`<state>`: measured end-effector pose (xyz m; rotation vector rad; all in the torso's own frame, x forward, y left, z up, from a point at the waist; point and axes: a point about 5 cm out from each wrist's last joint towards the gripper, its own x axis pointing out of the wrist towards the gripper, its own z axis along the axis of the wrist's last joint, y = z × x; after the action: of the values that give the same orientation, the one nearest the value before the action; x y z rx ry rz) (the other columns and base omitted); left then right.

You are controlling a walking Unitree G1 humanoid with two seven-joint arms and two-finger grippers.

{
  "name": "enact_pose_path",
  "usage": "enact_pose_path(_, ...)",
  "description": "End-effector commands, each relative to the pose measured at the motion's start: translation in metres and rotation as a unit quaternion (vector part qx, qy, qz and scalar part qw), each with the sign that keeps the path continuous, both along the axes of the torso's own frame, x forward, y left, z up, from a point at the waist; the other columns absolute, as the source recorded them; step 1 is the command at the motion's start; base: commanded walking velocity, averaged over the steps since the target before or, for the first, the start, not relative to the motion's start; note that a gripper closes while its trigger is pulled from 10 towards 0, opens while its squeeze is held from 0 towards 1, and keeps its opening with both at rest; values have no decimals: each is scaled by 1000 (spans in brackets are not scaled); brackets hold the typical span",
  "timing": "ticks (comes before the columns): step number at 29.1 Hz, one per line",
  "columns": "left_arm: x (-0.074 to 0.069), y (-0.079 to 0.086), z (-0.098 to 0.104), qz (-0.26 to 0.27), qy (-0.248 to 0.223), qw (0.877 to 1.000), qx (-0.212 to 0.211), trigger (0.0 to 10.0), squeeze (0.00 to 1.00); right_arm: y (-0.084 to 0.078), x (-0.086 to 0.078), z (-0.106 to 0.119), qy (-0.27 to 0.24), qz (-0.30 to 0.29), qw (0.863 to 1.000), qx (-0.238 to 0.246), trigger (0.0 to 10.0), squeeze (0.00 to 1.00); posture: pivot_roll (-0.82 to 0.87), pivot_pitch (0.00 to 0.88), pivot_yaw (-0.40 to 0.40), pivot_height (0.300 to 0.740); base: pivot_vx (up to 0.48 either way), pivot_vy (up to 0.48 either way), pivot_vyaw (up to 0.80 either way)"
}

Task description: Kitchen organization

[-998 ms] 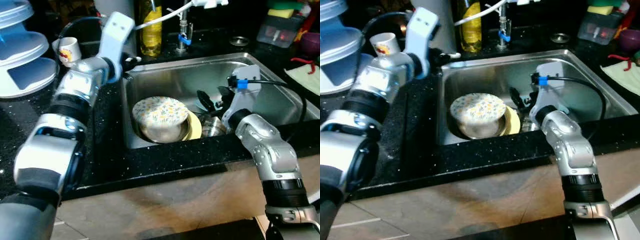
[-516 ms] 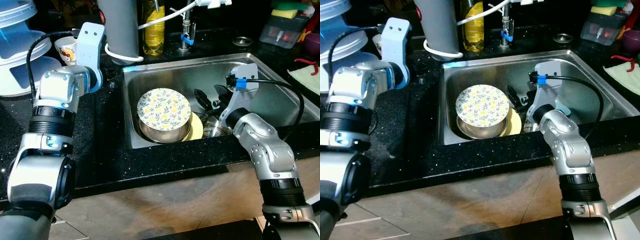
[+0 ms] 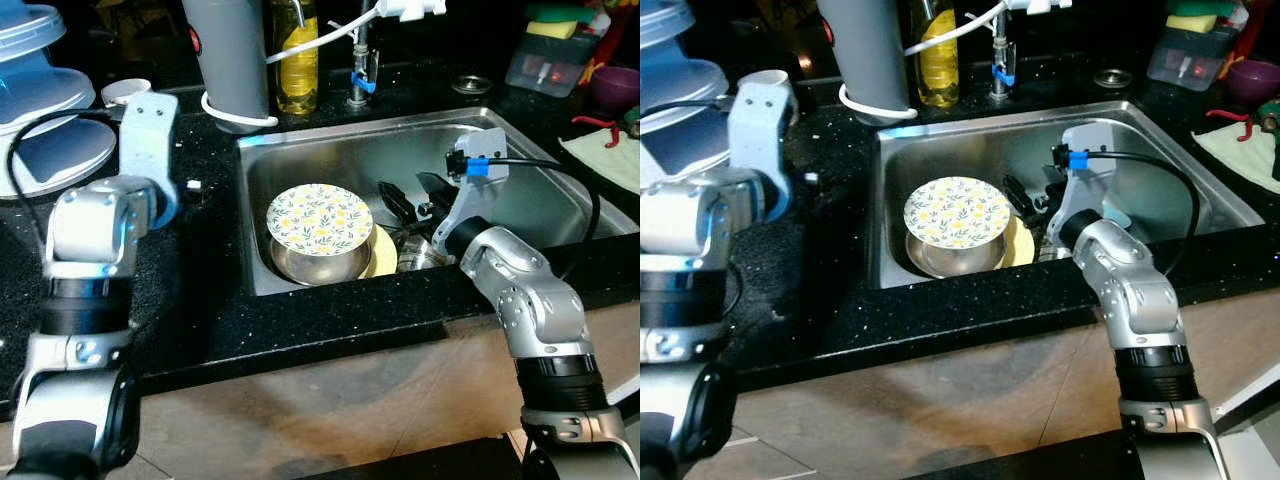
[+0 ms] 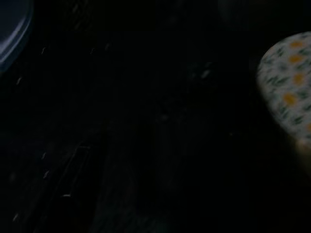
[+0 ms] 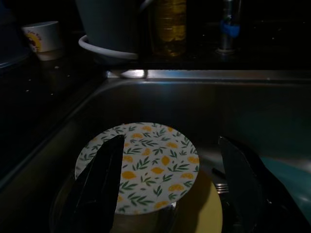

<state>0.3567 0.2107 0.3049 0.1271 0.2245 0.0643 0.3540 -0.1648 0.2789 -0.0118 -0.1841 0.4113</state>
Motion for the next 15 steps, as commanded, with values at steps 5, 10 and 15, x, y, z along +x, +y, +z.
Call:
enact_pose_path(5,-8,7,4,14,-37,999,4,10000,0,8,0,0,2,19,1000,-1,10000,0,-20,199,28,740,0,0,0)
enact_pose_path(10,-16,-15,38,-143,-199,968,-55,10000,0,6,-4,13,-36,13,997,68,10000,0,-23,196,26,740,0,0,0)
enact_pose_path(15,-27,-23,42,-191,-237,951,-47,10000,0,-2,-11,22,-83,-40,985,145,10000,0,-26,192,27,740,0,0,0)
